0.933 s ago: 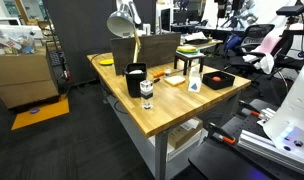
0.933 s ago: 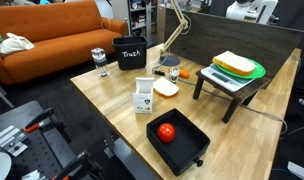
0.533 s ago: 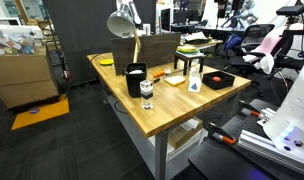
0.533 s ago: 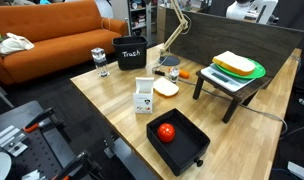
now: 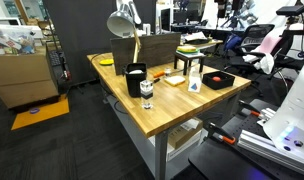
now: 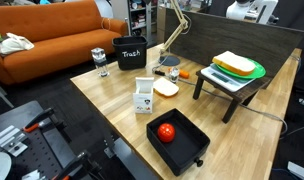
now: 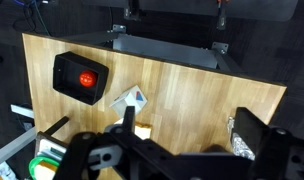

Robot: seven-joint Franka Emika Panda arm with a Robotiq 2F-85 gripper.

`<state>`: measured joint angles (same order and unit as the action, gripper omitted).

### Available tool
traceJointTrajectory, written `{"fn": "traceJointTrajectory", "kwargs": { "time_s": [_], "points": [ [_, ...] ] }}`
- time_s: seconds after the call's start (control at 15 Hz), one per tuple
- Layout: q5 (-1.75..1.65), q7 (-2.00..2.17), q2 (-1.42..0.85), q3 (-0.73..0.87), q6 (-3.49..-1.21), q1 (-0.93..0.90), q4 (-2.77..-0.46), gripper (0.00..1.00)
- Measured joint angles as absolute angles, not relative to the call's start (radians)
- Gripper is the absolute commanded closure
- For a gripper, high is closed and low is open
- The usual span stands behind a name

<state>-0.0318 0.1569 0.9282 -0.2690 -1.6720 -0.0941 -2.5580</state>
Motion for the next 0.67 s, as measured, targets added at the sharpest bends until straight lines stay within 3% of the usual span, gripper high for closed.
{"fn": "traceJointTrajectory", "kwargs": {
  "time_s": [0.67],
  "points": [
    [-0.085, 0.157, 0.913, -0.261, -1.701, -0.094, -2.569, 0.0]
  ]
}}
